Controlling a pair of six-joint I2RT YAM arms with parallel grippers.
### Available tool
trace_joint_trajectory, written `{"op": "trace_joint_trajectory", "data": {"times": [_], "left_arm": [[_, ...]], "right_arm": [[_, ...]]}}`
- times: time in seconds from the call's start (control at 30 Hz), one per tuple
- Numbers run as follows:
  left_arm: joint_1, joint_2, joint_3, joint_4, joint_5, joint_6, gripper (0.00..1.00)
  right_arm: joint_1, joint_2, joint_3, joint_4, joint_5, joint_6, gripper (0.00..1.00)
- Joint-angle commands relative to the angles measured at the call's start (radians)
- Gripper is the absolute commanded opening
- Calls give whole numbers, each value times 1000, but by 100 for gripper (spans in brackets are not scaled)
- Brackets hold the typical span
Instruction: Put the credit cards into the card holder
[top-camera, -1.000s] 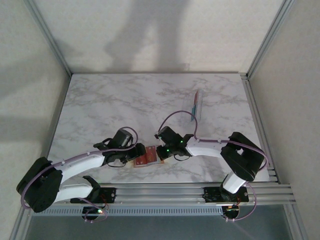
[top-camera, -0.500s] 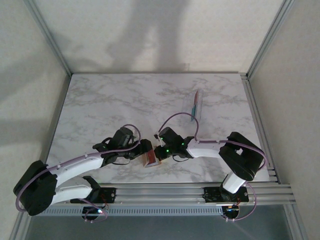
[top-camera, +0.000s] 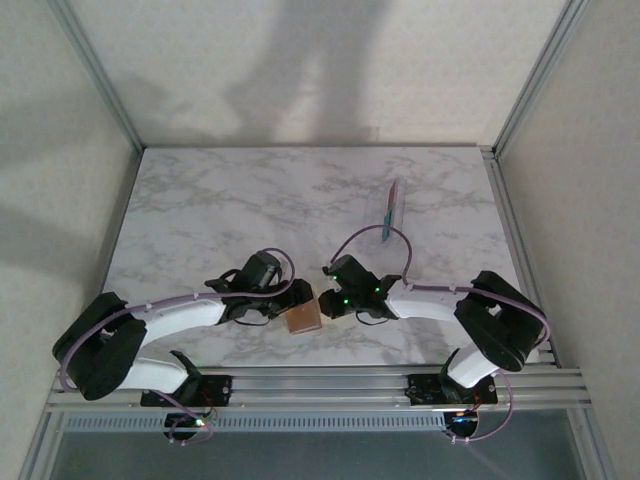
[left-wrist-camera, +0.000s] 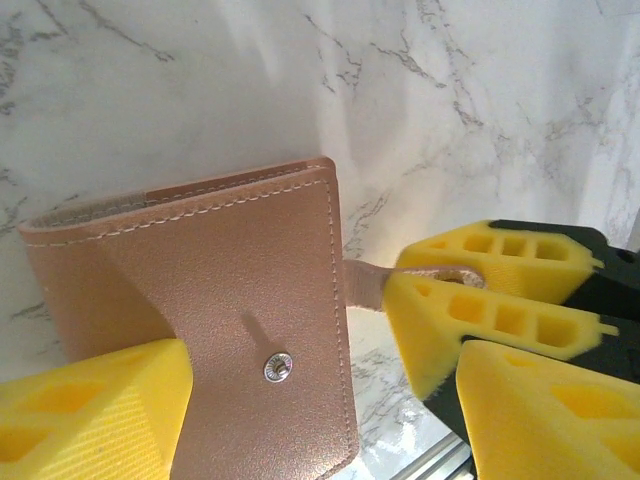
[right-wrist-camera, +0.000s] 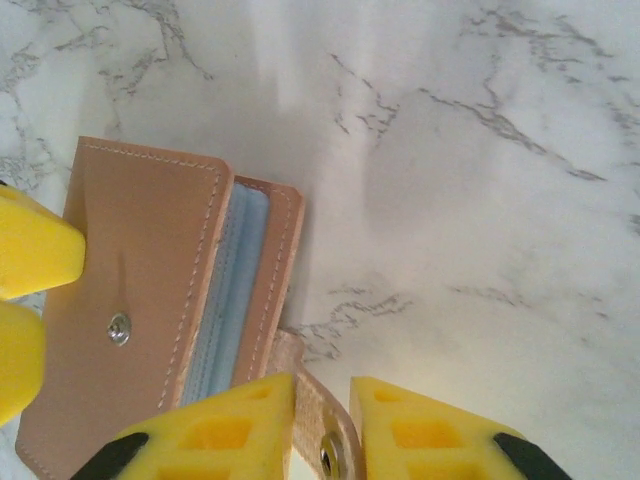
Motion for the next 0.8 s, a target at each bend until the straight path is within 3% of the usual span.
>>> {"op": "trace_joint_trajectory", "data": {"times": [0.0,0.17,0.4,0.57,0.77], "left_arm": [[-5,14,20,-29,-25,23,70],[-4,16,21,-27,-31,22,64],[-2,-1,13,-52,-57,25,59],[-1,-20,-13,-41,-71,17,57],[-1,-34,-14,-52,-79,17,57]], "right_arm": [[-14,-51,-12,-49,39,-13,22],[-17,-82,1,-66,23,-30,21],[-18,-70,21,-77,-5,-29,10],[-18,-84,19,-73,-28,-27,16],[-18,-115,10,-82,-31,-34,14]]}}
